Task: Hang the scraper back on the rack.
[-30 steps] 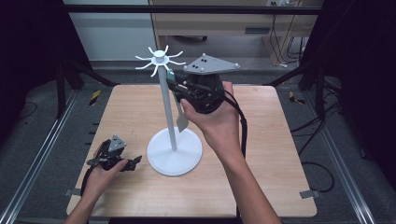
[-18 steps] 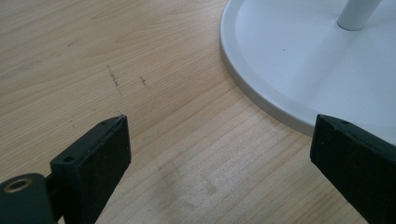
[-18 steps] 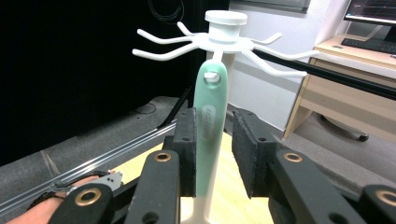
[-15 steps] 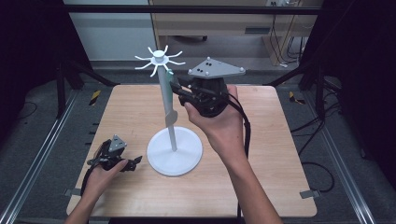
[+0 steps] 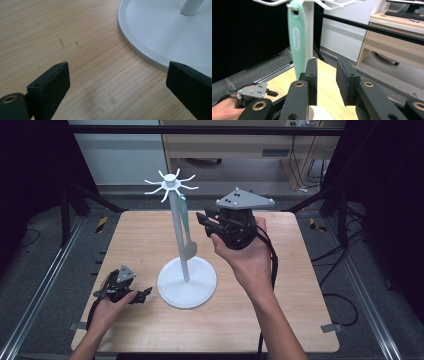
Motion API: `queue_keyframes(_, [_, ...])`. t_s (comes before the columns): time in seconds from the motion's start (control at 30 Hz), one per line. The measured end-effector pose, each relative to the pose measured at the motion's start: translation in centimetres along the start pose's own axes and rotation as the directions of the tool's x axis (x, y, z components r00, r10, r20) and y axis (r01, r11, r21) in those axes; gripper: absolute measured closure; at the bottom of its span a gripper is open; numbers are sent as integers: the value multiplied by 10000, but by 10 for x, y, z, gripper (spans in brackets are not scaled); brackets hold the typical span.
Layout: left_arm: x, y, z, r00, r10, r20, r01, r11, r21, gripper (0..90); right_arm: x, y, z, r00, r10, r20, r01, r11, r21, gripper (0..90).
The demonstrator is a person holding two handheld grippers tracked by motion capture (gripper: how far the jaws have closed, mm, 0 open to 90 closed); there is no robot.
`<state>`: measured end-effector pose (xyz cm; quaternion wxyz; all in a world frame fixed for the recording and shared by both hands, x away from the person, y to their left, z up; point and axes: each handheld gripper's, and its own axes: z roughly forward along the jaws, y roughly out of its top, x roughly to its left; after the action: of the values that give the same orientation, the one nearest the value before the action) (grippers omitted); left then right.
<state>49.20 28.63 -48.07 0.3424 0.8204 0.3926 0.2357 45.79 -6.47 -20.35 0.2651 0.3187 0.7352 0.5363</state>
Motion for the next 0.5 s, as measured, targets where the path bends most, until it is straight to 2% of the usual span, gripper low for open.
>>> queue_keyframes(0.17, [0, 0, 0, 10000, 11, 18, -11, 10000, 24, 49, -4, -4, 0, 9999, 69, 85, -70, 9999, 156, 720])
queue_keyframes(0.5, [0, 0, 0, 10000, 29, -10, -29, 10000, 28, 49, -9, -9, 0, 9991, 144, 410, -157, 9994, 300, 590])
